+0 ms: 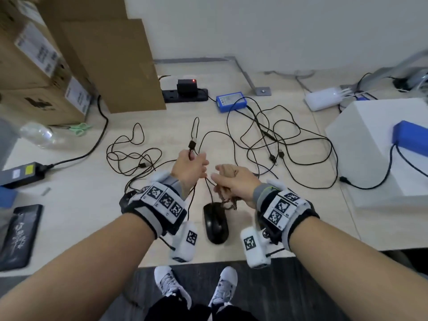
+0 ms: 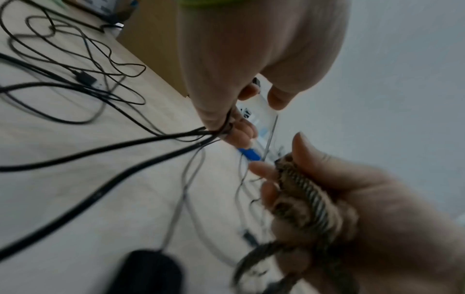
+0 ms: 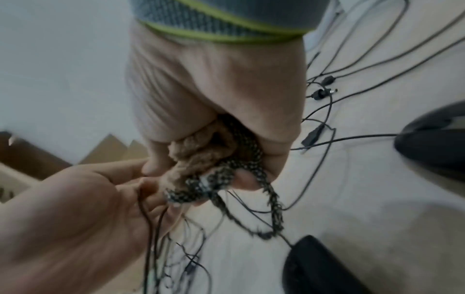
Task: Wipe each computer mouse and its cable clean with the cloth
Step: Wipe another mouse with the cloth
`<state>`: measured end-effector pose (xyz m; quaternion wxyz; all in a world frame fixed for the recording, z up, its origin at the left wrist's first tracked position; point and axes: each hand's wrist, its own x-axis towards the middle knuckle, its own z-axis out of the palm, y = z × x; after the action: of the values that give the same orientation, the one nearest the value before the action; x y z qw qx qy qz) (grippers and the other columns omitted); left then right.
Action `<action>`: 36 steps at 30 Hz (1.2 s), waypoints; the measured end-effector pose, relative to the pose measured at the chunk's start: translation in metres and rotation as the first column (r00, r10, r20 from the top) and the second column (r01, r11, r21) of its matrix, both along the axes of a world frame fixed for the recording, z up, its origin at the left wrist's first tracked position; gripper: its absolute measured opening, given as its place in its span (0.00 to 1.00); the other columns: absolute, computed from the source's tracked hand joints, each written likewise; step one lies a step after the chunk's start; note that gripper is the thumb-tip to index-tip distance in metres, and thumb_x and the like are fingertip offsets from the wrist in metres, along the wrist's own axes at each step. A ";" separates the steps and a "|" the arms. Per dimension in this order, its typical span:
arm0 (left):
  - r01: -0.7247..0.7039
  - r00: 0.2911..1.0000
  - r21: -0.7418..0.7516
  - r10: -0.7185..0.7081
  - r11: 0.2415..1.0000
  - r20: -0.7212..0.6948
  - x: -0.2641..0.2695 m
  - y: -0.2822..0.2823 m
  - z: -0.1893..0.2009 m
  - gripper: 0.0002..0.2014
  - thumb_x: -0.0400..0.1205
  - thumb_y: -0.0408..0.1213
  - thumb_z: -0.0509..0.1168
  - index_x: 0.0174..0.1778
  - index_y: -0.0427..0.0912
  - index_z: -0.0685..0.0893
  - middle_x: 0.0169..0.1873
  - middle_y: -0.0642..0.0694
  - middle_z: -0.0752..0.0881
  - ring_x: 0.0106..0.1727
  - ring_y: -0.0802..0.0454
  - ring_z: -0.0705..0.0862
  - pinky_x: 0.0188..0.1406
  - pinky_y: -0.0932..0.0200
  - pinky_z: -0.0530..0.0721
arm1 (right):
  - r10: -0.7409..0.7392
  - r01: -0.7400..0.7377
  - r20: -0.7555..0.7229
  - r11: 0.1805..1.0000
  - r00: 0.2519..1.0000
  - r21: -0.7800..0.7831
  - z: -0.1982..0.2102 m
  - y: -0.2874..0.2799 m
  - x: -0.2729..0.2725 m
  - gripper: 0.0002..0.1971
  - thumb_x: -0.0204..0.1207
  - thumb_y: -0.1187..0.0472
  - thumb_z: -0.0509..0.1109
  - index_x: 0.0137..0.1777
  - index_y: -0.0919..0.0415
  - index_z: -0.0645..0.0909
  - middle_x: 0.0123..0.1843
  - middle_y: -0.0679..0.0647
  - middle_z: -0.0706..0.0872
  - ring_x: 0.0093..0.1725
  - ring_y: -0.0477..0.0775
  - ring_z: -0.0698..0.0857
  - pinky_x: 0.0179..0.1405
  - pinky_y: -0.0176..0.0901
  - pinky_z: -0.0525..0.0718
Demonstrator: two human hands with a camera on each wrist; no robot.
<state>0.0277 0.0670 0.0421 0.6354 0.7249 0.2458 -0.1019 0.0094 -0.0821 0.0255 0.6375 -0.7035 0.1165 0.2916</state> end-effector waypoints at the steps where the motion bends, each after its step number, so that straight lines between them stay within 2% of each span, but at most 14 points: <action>1: -0.037 0.999 -0.123 0.038 0.992 0.013 0.009 -0.007 0.017 0.06 0.86 0.36 0.60 0.47 0.39 0.71 0.45 0.36 0.84 0.36 0.47 0.81 0.43 0.51 0.85 | 0.028 -0.028 -0.001 0.996 1.000 0.081 0.011 -0.001 0.003 0.25 0.76 0.60 0.76 0.64 0.79 0.75 0.33 0.61 0.79 0.37 0.54 0.86 0.31 0.39 0.83; 4: -0.055 0.995 -0.392 0.084 0.918 0.056 0.028 -0.024 0.065 0.04 0.88 0.33 0.57 0.49 0.38 0.73 0.45 0.37 0.83 0.42 0.45 0.83 0.53 0.47 0.86 | 0.204 -0.204 0.018 0.964 0.979 0.170 0.045 0.001 0.012 0.11 0.79 0.60 0.73 0.51 0.65 0.74 0.36 0.66 0.78 0.28 0.49 0.84 0.24 0.37 0.78; 7: 0.017 0.998 -0.447 0.011 0.894 0.061 0.036 -0.031 0.089 0.03 0.88 0.35 0.55 0.50 0.41 0.73 0.50 0.39 0.85 0.54 0.40 0.86 0.61 0.40 0.83 | 0.236 -0.229 -0.019 0.957 0.972 0.181 0.057 0.006 0.020 0.09 0.77 0.60 0.74 0.44 0.61 0.76 0.34 0.62 0.83 0.28 0.52 0.80 0.26 0.39 0.72; 11: 0.153 0.987 -0.181 -0.141 0.971 0.080 0.041 -0.025 0.097 0.07 0.89 0.41 0.53 0.55 0.44 0.75 0.55 0.49 0.87 0.65 0.48 0.82 0.62 0.37 0.79 | 0.186 -0.188 0.049 0.982 0.981 0.032 0.070 0.003 0.032 0.07 0.74 0.67 0.73 0.38 0.61 0.78 0.29 0.57 0.84 0.24 0.53 0.78 0.22 0.36 0.76; 14: 0.130 0.986 0.048 -0.134 0.990 0.103 0.044 -0.009 0.091 0.12 0.86 0.45 0.60 0.59 0.41 0.79 0.59 0.43 0.85 0.61 0.47 0.81 0.62 0.35 0.83 | 0.039 -0.045 0.109 0.998 0.993 0.047 0.076 -0.005 0.046 0.13 0.72 0.68 0.75 0.32 0.57 0.75 0.27 0.54 0.80 0.27 0.53 0.81 0.26 0.39 0.78; 16: 0.095 0.982 0.111 -0.111 0.989 0.149 0.045 0.002 0.087 0.09 0.84 0.46 0.63 0.50 0.44 0.81 0.56 0.42 0.85 0.56 0.47 0.82 0.61 0.37 0.84 | -0.136 0.119 0.116 0.983 0.984 0.138 0.083 -0.009 0.059 0.13 0.73 0.69 0.75 0.33 0.57 0.76 0.28 0.53 0.80 0.27 0.51 0.82 0.27 0.39 0.80; 18: 0.045 0.981 0.095 -0.062 0.994 0.182 0.046 0.009 0.086 0.07 0.84 0.43 0.65 0.42 0.46 0.79 0.48 0.46 0.84 0.50 0.50 0.81 0.57 0.46 0.86 | -0.272 0.239 0.134 0.946 0.953 0.217 0.093 -0.010 0.071 0.12 0.74 0.69 0.74 0.36 0.57 0.76 0.29 0.54 0.79 0.25 0.50 0.81 0.23 0.37 0.79; 20: -0.012 0.980 0.085 -0.005 0.996 0.197 0.047 0.013 0.083 0.06 0.84 0.40 0.66 0.42 0.44 0.79 0.41 0.48 0.80 0.44 0.53 0.78 0.48 0.52 0.86 | -0.348 0.302 0.189 0.924 0.918 0.233 0.105 -0.012 0.080 0.10 0.75 0.68 0.74 0.37 0.56 0.77 0.30 0.54 0.78 0.21 0.47 0.78 0.20 0.36 0.78; 22: 0.000 0.983 0.115 -0.021 0.993 0.182 0.046 0.017 0.077 0.05 0.84 0.38 0.66 0.43 0.43 0.81 0.39 0.48 0.81 0.42 0.53 0.78 0.45 0.54 0.86 | -0.379 0.330 0.286 0.921 0.880 0.206 0.116 -0.016 0.089 0.12 0.76 0.68 0.73 0.34 0.58 0.77 0.27 0.54 0.78 0.17 0.46 0.76 0.18 0.35 0.78; 25: 0.088 0.990 0.270 -0.114 0.959 0.080 0.038 0.027 0.054 0.04 0.83 0.39 0.66 0.45 0.43 0.83 0.41 0.47 0.85 0.44 0.50 0.82 0.48 0.49 0.86 | -0.456 0.436 0.423 0.887 0.783 0.150 0.125 -0.033 0.109 0.19 0.75 0.73 0.70 0.28 0.57 0.69 0.20 0.51 0.72 0.13 0.47 0.71 0.15 0.35 0.74; 29: 0.068 0.997 0.399 -0.076 0.914 0.003 0.020 0.039 0.016 0.04 0.82 0.40 0.66 0.46 0.45 0.84 0.42 0.48 0.86 0.45 0.48 0.83 0.50 0.52 0.82 | -0.571 0.614 0.463 0.786 0.678 0.070 0.120 -0.074 0.123 0.19 0.72 0.72 0.66 0.28 0.54 0.63 0.13 0.46 0.68 0.16 0.53 0.73 0.19 0.40 0.70; 32: 0.029 0.997 0.476 0.006 0.879 -0.072 0.008 0.043 -0.010 0.07 0.82 0.41 0.67 0.51 0.42 0.83 0.45 0.45 0.85 0.47 0.46 0.82 0.49 0.56 0.78 | -0.612 0.664 0.335 0.746 0.716 -0.055 0.084 -0.100 0.117 0.17 0.71 0.69 0.68 0.28 0.54 0.65 0.16 0.47 0.73 0.23 0.56 0.78 0.27 0.47 0.76; 34: 0.074 0.987 0.527 0.013 0.847 -0.160 0.001 0.048 -0.029 0.12 0.80 0.44 0.69 0.56 0.43 0.81 0.52 0.42 0.86 0.52 0.43 0.83 0.55 0.55 0.79 | -0.520 0.572 0.251 0.787 0.817 -0.231 0.059 -0.109 0.108 0.14 0.72 0.63 0.72 0.30 0.55 0.70 0.25 0.50 0.77 0.28 0.56 0.79 0.36 0.47 0.78; 36: 0.197 0.959 0.531 -0.049 0.824 -0.280 -0.005 0.052 -0.045 0.16 0.78 0.49 0.70 0.58 0.47 0.78 0.57 0.42 0.86 0.55 0.41 0.84 0.60 0.49 0.82 | -0.406 0.459 0.215 0.816 0.888 -0.353 0.039 -0.112 0.099 0.15 0.75 0.61 0.73 0.32 0.56 0.70 0.31 0.52 0.75 0.30 0.53 0.75 0.39 0.42 0.77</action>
<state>0.0232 0.1191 -0.0026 0.3534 0.8728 0.2965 -0.1594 0.1081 -0.1939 0.0645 0.5384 -0.7894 0.2881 0.0630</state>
